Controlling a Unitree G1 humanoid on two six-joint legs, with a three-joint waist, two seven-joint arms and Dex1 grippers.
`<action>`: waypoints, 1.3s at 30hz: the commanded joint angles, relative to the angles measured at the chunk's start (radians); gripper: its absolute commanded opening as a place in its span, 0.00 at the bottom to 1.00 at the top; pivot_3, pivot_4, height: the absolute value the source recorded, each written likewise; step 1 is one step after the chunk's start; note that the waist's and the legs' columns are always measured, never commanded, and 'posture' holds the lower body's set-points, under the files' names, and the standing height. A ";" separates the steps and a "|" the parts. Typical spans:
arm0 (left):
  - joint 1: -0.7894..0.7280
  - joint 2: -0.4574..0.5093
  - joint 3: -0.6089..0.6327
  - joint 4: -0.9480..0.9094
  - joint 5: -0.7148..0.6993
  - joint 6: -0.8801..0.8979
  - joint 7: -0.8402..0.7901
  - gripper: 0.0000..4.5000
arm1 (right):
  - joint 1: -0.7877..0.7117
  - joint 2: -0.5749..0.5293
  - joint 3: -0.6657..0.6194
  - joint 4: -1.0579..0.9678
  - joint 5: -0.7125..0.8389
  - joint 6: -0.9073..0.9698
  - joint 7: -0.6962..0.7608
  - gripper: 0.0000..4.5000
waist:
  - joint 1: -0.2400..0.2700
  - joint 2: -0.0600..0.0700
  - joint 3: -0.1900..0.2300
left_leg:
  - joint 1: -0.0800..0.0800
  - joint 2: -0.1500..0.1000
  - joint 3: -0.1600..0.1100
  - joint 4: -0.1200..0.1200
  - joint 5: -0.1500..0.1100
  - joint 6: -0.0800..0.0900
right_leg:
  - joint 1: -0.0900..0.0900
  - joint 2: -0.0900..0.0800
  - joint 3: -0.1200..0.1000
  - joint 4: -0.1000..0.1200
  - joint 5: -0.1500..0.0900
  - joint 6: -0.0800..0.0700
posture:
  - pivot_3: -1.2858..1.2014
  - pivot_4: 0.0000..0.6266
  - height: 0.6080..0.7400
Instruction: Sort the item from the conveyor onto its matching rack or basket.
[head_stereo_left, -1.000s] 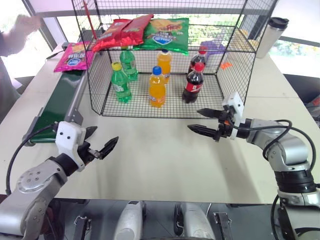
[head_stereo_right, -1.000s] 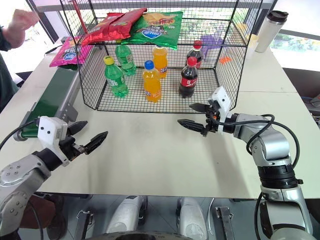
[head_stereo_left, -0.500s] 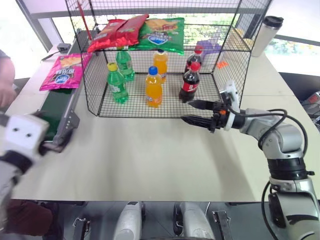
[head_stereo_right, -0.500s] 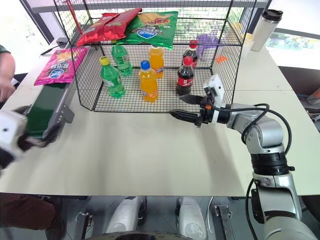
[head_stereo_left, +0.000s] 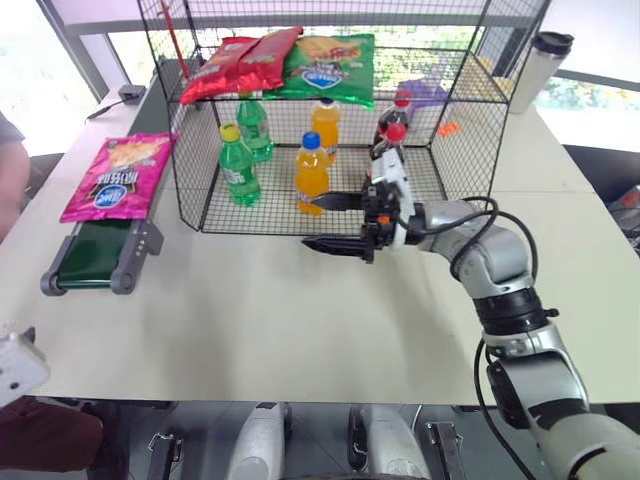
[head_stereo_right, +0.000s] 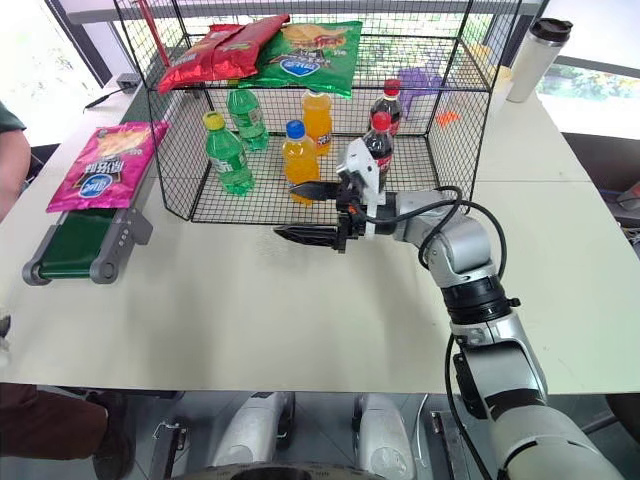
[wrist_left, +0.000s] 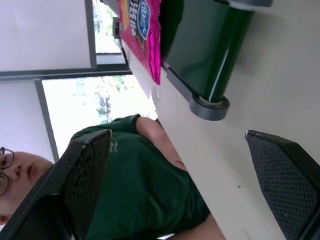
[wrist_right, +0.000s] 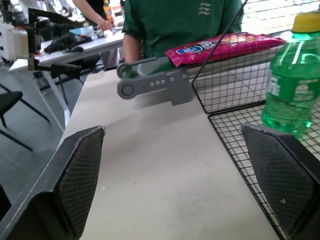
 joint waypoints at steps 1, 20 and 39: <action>-0.014 -0.008 -0.022 0.030 0.034 -0.034 0.019 0.99 | -0.022 0.006 -0.005 -0.026 -0.001 -0.017 0.011 1.00 | 0.000 0.000 0.000 | 0.000 0.000 0.000 0.000 0.000 0.000 | 0.000 0.000 0.000 0.000 0.000 0.000 | 0.52 0.24 1.00; -0.162 0.101 -0.108 0.215 0.059 -0.085 0.019 0.99 | 0.009 -0.032 -0.020 -0.054 -0.017 0.005 -0.016 1.00 | -0.005 0.000 0.000 | 0.000 0.007 0.006 0.001 0.000 0.000 | -0.004 0.006 0.003 0.002 0.004 0.000 | 0.52 0.24 1.00; -0.409 0.227 -0.258 0.386 0.102 -0.134 0.116 0.99 | 0.051 -0.042 -0.026 -0.093 -0.018 0.005 -0.055 1.00 | -0.017 -0.001 0.000 | 0.001 0.014 0.011 0.001 0.000 0.000 | -0.009 0.014 0.009 0.008 0.008 -0.002 | 0.52 0.24 1.00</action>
